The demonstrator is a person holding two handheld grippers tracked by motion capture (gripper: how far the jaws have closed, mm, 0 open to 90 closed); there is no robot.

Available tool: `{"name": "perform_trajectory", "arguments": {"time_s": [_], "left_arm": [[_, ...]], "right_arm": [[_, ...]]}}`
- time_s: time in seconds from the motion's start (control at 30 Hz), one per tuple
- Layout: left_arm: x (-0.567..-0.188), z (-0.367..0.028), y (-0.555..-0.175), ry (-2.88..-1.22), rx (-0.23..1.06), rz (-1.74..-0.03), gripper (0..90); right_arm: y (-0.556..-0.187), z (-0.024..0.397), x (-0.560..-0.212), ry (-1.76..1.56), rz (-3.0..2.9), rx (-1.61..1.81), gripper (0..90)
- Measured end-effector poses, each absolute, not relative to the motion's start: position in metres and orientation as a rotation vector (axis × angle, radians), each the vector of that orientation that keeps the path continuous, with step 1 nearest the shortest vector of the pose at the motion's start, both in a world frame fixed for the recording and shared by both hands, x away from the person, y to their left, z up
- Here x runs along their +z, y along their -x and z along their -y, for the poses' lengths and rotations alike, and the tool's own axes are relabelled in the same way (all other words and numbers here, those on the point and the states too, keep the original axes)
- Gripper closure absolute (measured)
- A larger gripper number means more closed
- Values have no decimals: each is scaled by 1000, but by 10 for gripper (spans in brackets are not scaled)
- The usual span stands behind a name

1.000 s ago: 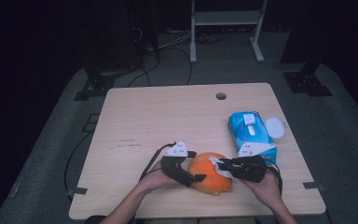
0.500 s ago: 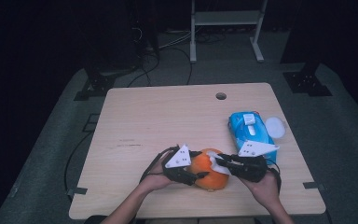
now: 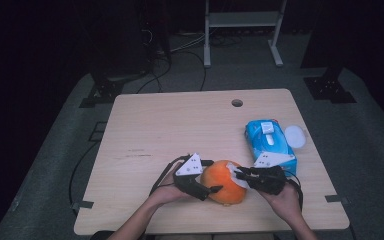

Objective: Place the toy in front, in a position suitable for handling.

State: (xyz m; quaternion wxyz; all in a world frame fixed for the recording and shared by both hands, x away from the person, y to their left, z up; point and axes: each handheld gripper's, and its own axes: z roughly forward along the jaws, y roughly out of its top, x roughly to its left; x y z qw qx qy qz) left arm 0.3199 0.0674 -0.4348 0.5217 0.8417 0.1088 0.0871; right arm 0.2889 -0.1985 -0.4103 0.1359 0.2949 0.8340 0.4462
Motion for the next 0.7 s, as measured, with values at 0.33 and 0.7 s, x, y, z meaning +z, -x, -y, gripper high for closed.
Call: {"name": "perform_trajectory", "arguments": {"time_s": [0.33,0.7], "left_arm": [[-438,-71,-322,-2030,149,-304,251],[-429,-59,-307,-2060,245,-232,293]], "right_arm": [[-288,198,-408,-845,-2406,1280,782],[-274,176,-391,-693,-2366,1342,783]]}}
